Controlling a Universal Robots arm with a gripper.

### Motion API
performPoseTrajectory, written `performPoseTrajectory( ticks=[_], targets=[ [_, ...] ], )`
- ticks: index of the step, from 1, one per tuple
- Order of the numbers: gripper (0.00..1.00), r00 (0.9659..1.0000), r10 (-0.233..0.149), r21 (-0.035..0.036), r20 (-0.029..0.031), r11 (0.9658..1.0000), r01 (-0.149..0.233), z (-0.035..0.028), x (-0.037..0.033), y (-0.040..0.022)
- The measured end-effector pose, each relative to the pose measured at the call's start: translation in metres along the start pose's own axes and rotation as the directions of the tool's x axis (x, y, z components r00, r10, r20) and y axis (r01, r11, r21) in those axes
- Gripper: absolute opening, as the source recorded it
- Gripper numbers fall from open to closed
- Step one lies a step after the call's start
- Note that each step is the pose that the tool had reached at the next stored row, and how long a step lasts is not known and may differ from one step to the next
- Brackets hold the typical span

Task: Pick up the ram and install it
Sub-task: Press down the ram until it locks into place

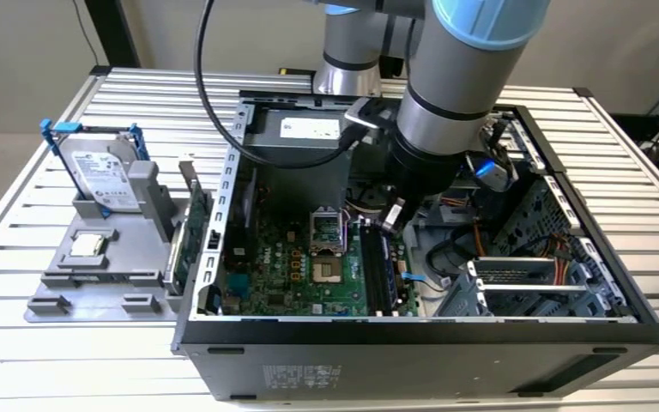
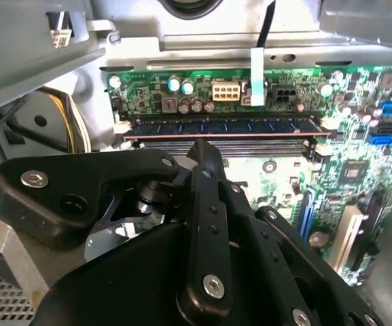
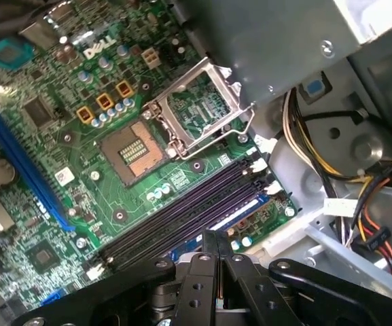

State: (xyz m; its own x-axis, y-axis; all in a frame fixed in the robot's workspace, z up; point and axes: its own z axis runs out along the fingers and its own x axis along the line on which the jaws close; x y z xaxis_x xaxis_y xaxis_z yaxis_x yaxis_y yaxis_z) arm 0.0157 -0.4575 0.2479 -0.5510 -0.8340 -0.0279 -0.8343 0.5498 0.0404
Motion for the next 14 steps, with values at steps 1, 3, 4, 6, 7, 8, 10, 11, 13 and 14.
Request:
performPoseTrajectory(
  ticks=[1, 3, 4, 6, 7, 8, 10, 11, 13, 14],
  targets=[
    [0.00, 1.0000, -0.009, 0.0000, -0.0002, 1.0000, 0.009, 0.0000, 0.0000, 0.0000],
    [0.00, 0.9994, -0.035, -0.0004, -0.0010, 0.9994, 0.035, 0.0000, 0.0000, 0.0001],
    [0.00, 0.9986, -0.052, -0.0008, -0.0015, 0.9986, 0.052, 0.0000, 0.0000, 0.0001],
    [0.00, 0.9973, -0.073, -0.0012, -0.0025, 0.9973, 0.073, 0.0000, 0.0001, 0.0001],
    [0.00, 0.9959, -0.091, -0.0018, -0.0033, 0.9959, 0.091, 0.0000, 0.0000, 0.0001],
    [0.00, 0.9941, -0.108, -0.0022, -0.0040, 0.9941, 0.108, 0.0000, 0.0000, 0.0001],
    [0.00, 0.9902, -0.139, -0.0032, -0.0053, 0.9902, 0.139, 0.0000, 0.0000, 0.0001],
    [0.00, 0.9877, -0.156, -0.0038, -0.0058, 0.9877, 0.156, 0.0001, 0.0000, 0.0001],
    [0.00, 0.9815, -0.191, -0.0048, -0.0072, 0.9815, 0.191, 0.0000, 0.0000, 0.0001],
    [0.00, 0.9781, -0.208, -0.0055, -0.0076, 0.9781, 0.208, 0.0001, 0.0000, 0.0001]
  ],
)
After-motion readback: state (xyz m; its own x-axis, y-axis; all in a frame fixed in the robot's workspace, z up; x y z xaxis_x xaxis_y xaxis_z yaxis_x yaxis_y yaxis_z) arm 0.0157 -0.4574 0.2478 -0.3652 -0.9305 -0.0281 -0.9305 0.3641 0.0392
